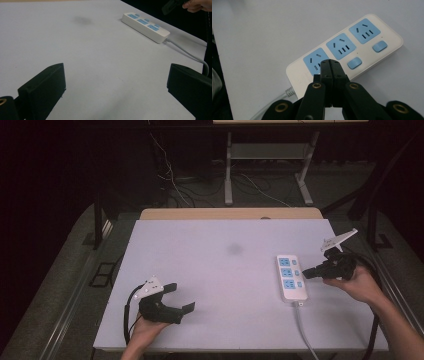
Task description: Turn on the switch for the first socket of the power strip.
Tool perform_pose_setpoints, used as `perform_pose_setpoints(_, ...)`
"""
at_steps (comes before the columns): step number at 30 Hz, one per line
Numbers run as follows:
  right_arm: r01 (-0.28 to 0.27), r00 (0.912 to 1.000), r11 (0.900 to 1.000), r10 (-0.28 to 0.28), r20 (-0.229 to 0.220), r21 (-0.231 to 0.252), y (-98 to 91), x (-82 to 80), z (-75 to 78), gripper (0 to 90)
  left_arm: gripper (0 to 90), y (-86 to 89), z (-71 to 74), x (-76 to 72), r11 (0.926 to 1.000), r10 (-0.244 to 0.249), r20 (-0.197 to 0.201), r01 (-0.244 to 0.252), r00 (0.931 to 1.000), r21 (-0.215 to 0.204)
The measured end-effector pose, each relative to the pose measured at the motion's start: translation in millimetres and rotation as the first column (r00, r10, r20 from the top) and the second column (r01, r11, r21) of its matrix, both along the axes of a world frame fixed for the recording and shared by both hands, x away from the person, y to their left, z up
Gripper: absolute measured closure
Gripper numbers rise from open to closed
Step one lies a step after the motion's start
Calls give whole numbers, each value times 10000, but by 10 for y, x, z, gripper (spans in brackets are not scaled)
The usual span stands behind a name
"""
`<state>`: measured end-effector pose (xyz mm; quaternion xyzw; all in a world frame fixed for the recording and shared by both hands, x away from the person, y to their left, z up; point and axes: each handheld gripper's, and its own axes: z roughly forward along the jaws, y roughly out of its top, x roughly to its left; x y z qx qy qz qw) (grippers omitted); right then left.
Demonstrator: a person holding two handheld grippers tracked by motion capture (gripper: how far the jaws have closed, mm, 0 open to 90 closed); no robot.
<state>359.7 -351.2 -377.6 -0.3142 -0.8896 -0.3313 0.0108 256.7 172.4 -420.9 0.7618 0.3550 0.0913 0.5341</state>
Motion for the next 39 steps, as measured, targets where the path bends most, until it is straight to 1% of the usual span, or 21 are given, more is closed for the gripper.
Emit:
perform_pose_setpoints(4, -18, 10000, 9999, 16, -75, -168, 30, 31, -47, 893, 6, 0, -1, 2, 10000, -7, 4, 7, 10000, 25)
perform_pose_setpoints(8, -59, 9999, 9997, 56, -107, -230, 54, 54, -84, 894, 6, -3, -4, 3, 10000, -30, 9, 29, 10000, 62)
perform_pose_setpoints(11, -92, 9997, 9996, 85, -236, -281, 75, 68, -136, 894, 6, -4, -5, 5, 10000, -31, -5, 31, 10000, 54)
perform_pose_setpoints(17, -28, 9991, 9991, 10, -417, -426, 97, 74, -206, 894, 6, 1, -5, 6, 10000, -25, -1, 25, 10000, 68)
perform_pose_setpoints(19, -11, 9990, 9992, -6, -445, -394, 103, 72, -224, 893, 6, 1, -5, 6, 10000, -26, -5, 26, 10000, 67)
perform_pose_setpoints(22, -108, 9989, 9990, 87, -471, -443, 132, 56, -246, 892, 6, -2, -9, 9, 10000, -14, -18, 14, 10000, 55)
perform_pose_setpoints(24, -143, 9984, 9978, 106, -561, -643, 166, 44, -281, 893, 6, -2, -9, 10, 10000, -8, -22, 8, 10000, 54)
perform_pose_setpoints(26, -181, 9980, 9980, 143, -623, -600, 172, 45, -294, 893, 6, -1, -7, 8, 10000, -21, -9, 21, 10000, 73)
perform_pose_setpoints(28, -169, 9983, 9981, 135, -571, -599, 180, 43, -297, 895, 6, -1, -8, 5, 10000, -15, -12, 15, 10000, 72)
perform_pose_setpoints(30, -128, 9992, 9974, 100, -393, -709, 185, 38, -296, 896, 6, -2, -8, 6, 10000, -20, -15, 20, 10000, 72)
perform_pose_setpoints(34, -129, 9991, 9980, 104, -411, -626, 172, 25, -311, 898, 6, -3, -7, 4, 10000, -36, -12, 36, 10000, 60)
perform_pose_setpoints(39, -151, 9995, 9978, 134, -276, -642, 157, 15, -327, 900, 6, -5, -8, 4, 10000, -41, -11, 41, 10000, 66)
